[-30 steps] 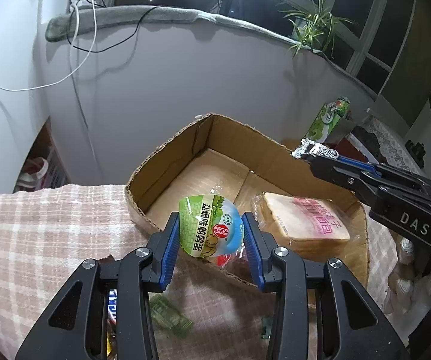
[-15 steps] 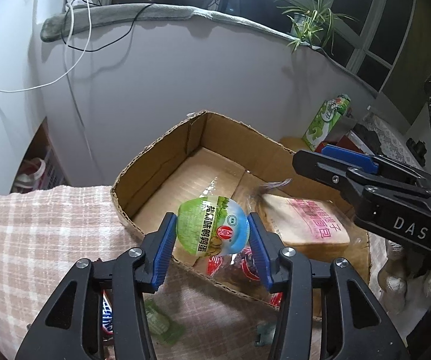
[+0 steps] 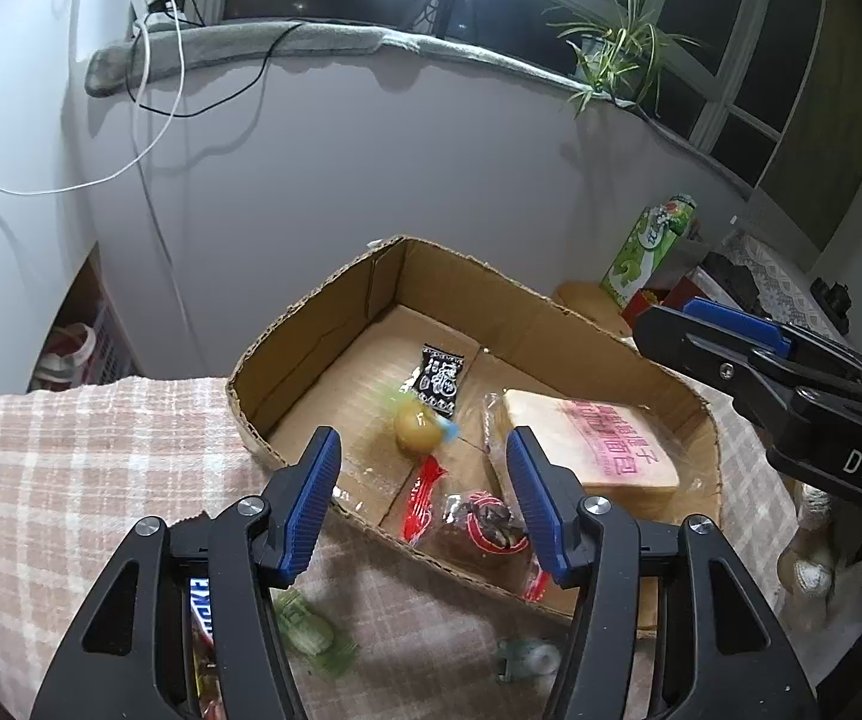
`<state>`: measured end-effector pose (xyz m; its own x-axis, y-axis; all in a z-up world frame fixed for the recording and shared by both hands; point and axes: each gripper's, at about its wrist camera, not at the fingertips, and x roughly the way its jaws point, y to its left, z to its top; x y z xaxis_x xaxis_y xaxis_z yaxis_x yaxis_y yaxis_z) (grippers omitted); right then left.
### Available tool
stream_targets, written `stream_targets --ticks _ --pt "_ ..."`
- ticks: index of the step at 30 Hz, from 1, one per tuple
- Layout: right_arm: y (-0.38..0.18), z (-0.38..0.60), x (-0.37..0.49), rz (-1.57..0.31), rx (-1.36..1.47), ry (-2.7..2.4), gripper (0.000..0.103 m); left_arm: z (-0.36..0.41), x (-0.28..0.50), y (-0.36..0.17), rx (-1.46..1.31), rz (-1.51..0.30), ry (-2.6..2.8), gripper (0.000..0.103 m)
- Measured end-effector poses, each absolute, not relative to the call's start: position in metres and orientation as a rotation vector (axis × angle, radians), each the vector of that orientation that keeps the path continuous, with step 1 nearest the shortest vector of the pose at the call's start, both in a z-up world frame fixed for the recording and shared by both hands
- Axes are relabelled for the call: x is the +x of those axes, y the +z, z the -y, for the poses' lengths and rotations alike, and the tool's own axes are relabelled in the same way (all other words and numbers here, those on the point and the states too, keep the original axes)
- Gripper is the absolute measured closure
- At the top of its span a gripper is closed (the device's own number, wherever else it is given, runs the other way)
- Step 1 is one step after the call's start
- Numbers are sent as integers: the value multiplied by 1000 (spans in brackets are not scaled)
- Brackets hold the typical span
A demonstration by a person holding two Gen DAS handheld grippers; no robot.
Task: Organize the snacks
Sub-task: 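Carry the black packet into the box and open the right gripper while the left drops the green cup there, then move both grippers back toward the remaining snacks on the tablecloth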
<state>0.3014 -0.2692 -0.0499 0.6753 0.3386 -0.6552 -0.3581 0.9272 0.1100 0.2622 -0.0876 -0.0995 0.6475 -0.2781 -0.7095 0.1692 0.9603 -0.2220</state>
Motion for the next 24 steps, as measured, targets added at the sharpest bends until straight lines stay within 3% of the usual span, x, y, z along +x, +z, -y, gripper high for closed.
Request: stream_targets --ticks 7,24 --pt "-39 273 272 -702 -29 398 32 80 245 -84 -151 -797 -243 46" --pt "-55 255 177 -722 -111 497 29 1 161 -65 -244 -727 -164 46"
